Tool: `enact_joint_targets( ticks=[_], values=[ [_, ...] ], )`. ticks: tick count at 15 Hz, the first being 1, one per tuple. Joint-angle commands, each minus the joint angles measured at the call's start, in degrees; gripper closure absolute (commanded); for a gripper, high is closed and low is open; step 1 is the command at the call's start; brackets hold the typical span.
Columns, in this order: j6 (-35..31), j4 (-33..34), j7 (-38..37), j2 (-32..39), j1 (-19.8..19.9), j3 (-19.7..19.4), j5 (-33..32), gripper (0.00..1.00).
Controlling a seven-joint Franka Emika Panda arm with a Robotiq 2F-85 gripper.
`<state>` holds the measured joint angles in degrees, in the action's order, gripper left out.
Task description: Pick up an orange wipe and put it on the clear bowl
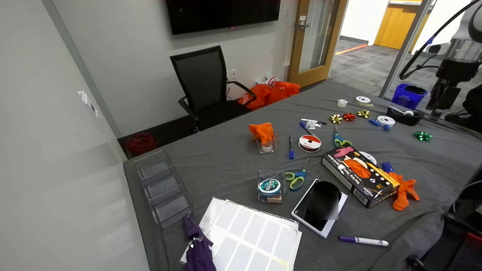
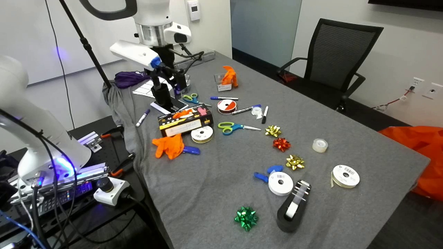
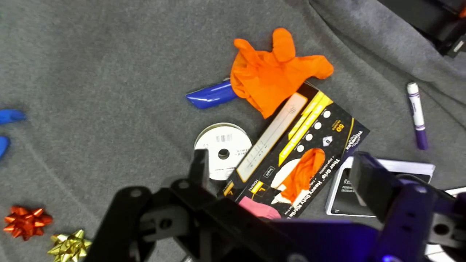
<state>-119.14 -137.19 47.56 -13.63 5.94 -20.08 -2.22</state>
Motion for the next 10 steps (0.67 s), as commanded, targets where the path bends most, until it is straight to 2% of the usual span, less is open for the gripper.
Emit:
enact_joint_targets(
  ticks=[1,6,7,8,10],
  values=[
    [0.1,0.1,0.2,0.1,1.5,1.6,0.4,0.0],
    [0.1,0.3,0.2,0.1,1.4,1.7,0.4,0.0],
    [1.0,-0.2,4.2,0.4,1.4,0.6,1.4,0.0],
    [-2.2,-2.2,8.8,1.0,1.4,-0.9,3.2,0.0],
    [-4.6,-4.1,14.8,2.7,2.0,-2.5,5.0,0.0]
  ],
)
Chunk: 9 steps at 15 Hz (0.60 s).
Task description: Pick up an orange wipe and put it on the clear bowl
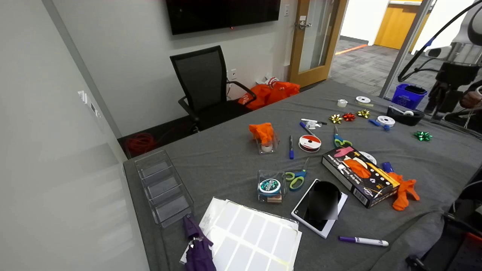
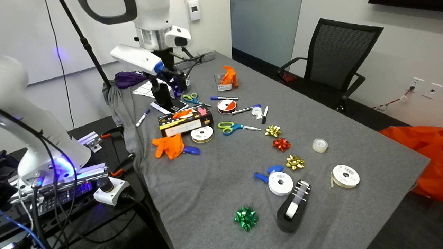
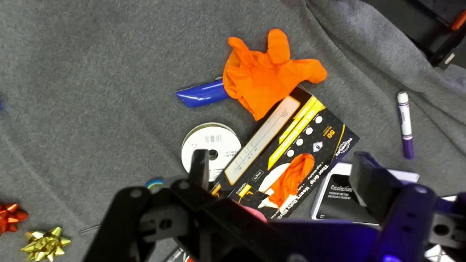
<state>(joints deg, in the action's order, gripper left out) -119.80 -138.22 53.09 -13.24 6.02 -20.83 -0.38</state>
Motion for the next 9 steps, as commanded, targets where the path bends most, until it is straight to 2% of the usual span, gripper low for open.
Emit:
enact_joint_targets(
  ticks=[1,5,9],
  values=[
    [-5.1,-4.2,13.4,3.3,2.2,-2.8,5.3,0.0],
    [-7.8,-6.6,27.8,8.5,4.1,-4.6,13.4,0.0],
    [-7.1,-6.4,39.9,15.1,6.4,-3.2,22.9,0.0]
  ],
)
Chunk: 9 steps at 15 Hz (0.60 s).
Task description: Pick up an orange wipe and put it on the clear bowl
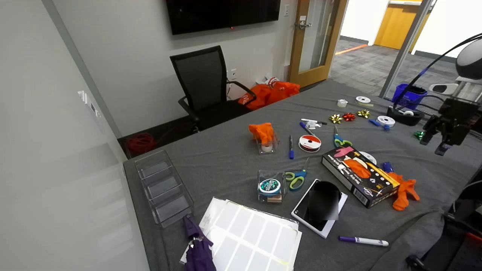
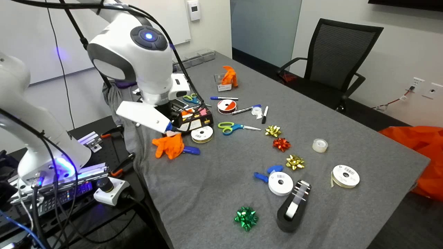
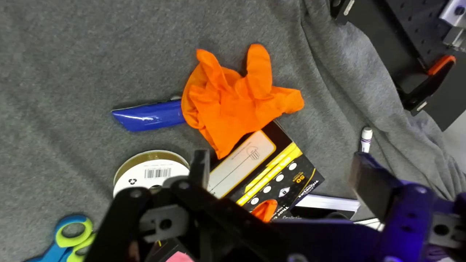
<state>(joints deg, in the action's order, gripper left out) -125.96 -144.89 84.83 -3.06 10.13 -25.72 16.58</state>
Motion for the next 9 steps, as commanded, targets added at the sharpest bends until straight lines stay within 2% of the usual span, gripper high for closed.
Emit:
enact_joint_targets(
  ticks=[1,4,9],
  values=[
    [-0.7,0.6,10.1,6.6,2.9,2.4,7.9,0.0],
    [-2.0,1.3,14.1,11.6,4.6,4.8,12.1,0.0],
    [-9.1,1.4,20.8,18.3,7.9,9.5,15.5,0.0]
  ],
)
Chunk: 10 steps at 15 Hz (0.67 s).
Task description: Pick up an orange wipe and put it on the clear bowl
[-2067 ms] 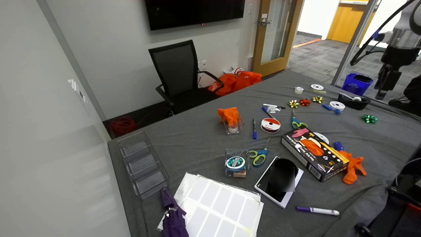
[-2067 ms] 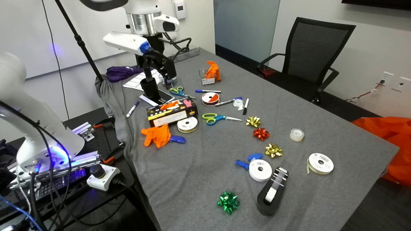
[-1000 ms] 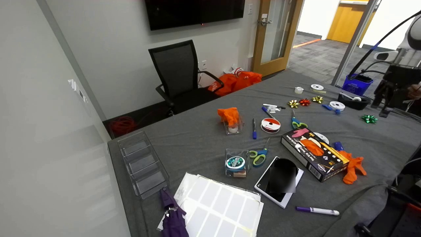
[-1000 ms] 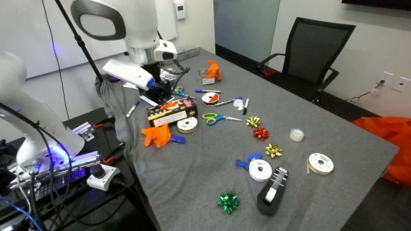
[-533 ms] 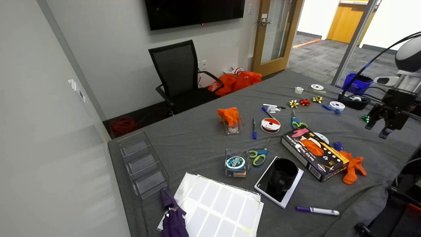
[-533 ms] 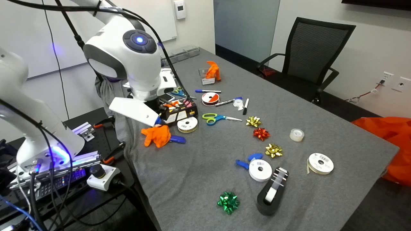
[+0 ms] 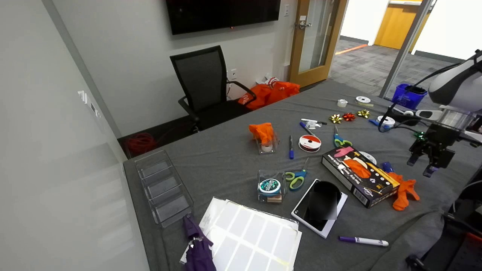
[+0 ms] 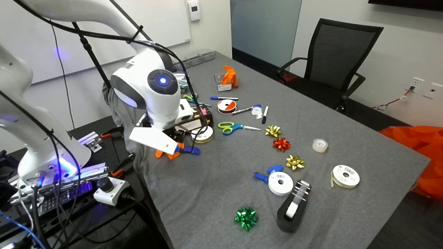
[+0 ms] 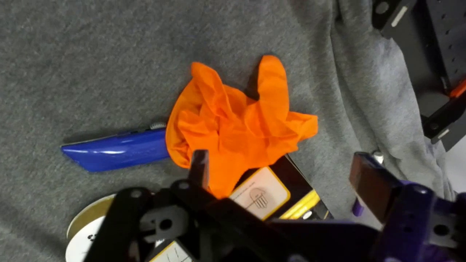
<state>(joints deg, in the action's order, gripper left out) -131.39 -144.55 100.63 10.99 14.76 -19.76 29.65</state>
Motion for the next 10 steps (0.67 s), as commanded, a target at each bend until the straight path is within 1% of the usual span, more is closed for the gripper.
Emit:
enact_joint_targets(
  ticks=[1,5,7,8,9,10],
  values=[
    [-4.6,1.2,6.0,5.3,4.0,4.5,2.8,0.0],
    [-5.7,1.7,12.0,8.6,7.4,8.1,5.8,0.0],
    [-6.3,2.1,16.1,9.9,8.9,9.8,9.5,0.0],
    [-6.5,2.4,18.6,10.5,9.6,10.5,11.9,0.25],
    [-6.3,2.6,20.2,10.9,10.0,10.8,13.5,0.26],
    [-6.4,2.8,21.7,11.3,10.1,10.9,14.8,0.34]
  ],
)
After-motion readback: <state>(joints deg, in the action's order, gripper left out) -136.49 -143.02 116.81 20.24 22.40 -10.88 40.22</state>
